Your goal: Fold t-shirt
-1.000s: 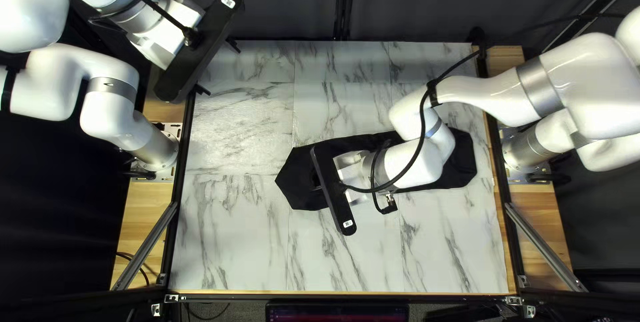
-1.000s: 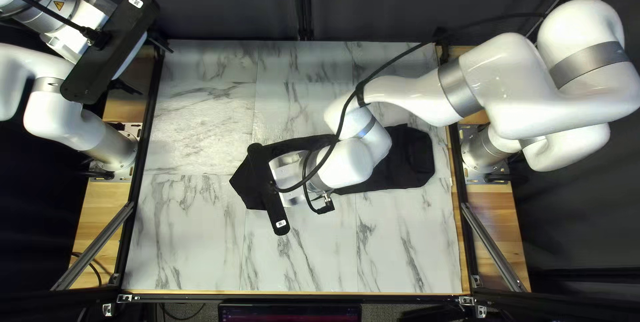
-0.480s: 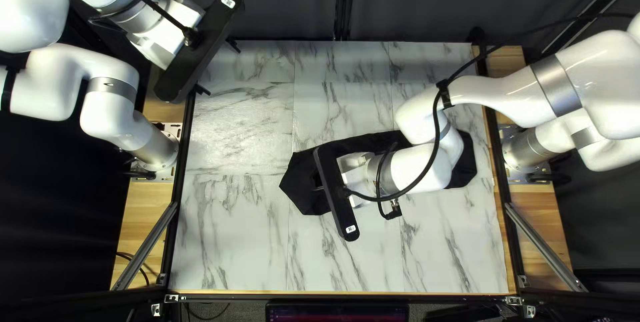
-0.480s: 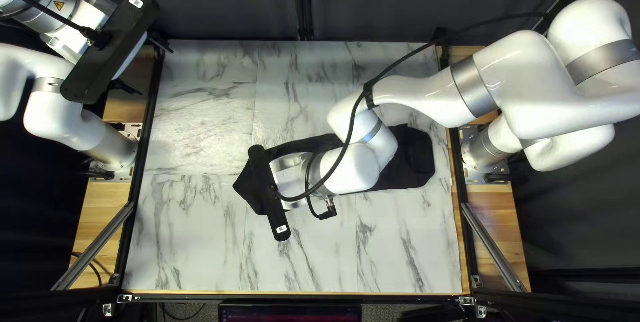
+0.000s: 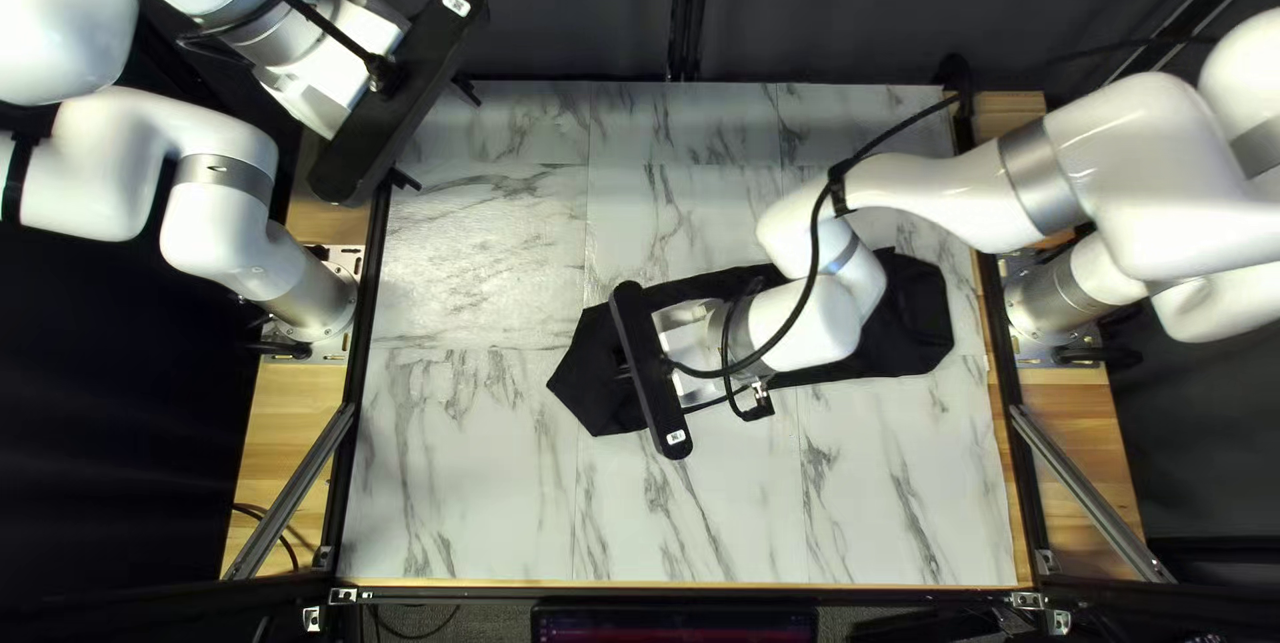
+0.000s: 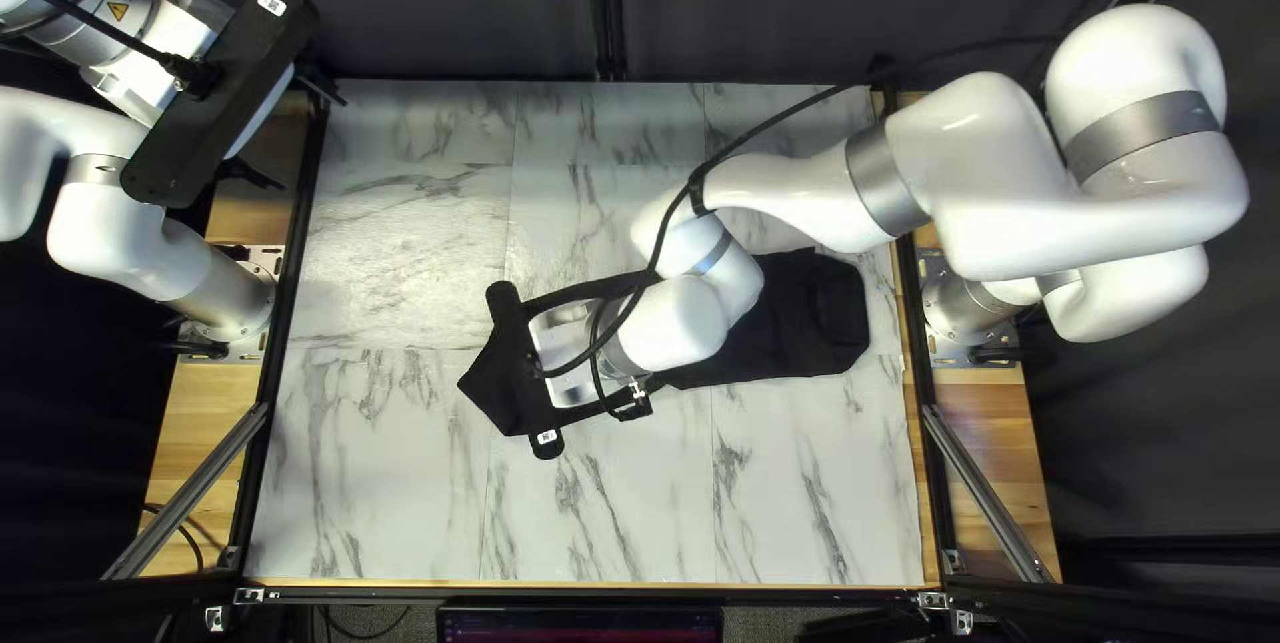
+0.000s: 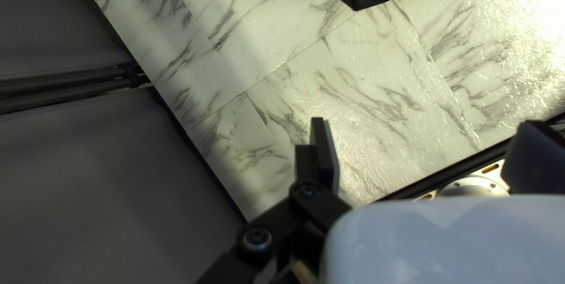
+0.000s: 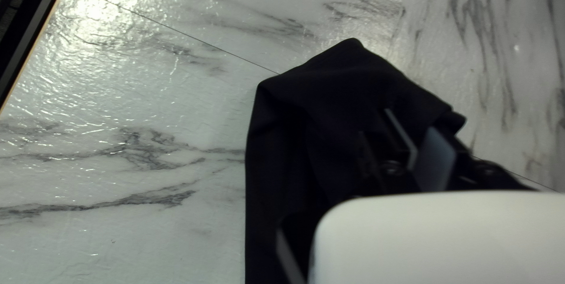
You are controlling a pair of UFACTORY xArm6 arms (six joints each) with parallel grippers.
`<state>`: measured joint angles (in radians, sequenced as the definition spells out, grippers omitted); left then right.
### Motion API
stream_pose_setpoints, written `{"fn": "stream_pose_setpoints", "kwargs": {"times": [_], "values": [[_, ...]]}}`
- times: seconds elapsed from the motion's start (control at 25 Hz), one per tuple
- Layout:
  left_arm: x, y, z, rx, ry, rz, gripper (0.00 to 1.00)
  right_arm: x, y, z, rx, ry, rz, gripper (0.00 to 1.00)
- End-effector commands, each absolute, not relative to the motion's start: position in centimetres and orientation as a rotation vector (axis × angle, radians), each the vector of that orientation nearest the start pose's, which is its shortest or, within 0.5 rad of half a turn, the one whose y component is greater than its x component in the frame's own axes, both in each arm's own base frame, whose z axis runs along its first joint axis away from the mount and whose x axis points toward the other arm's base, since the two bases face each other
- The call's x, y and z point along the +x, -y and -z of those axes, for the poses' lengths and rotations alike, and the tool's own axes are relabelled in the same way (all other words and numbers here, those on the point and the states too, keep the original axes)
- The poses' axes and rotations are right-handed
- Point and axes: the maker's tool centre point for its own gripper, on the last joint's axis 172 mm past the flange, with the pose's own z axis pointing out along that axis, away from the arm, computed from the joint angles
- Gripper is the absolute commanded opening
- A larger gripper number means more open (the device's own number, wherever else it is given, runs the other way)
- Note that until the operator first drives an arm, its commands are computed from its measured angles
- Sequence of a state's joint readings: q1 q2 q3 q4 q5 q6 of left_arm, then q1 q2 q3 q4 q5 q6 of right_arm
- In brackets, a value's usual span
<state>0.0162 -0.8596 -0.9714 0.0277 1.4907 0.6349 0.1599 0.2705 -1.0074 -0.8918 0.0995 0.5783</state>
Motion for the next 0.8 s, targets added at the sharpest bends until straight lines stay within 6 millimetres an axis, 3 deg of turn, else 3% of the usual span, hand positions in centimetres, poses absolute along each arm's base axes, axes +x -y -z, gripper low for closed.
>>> {"fn": "stream_pose_setpoints", "kwargs": {"times": [0.04,0.28,0.44,0.68,0.8], "values": [[29.2,-1.2,-42.8,-2.83,-0.901,0.47,1.0,59.0,-13.0,-11.7,-2.967,0.677,1.053,1.0],[29.2,-1.2,-42.8,-2.83,-0.901,0.47,1.0,55.5,-13.4,-10.0,-2.939,0.673,1.021,1.0],[29.2,-1.2,-42.8,-2.83,-0.901,0.47,1.0,52.7,-16.1,-8.8,-2.933,0.667,0.993,1.0],[29.2,-1.2,-42.8,-2.83,-0.901,0.47,1.0,52.0,-18.7,-8.3,-2.941,0.691,0.95,1.0],[29.2,-1.2,-42.8,-2.83,-0.901,0.47,1.0,52.1,-19.1,-6.5,-2.932,0.714,0.918,1.0]]}}
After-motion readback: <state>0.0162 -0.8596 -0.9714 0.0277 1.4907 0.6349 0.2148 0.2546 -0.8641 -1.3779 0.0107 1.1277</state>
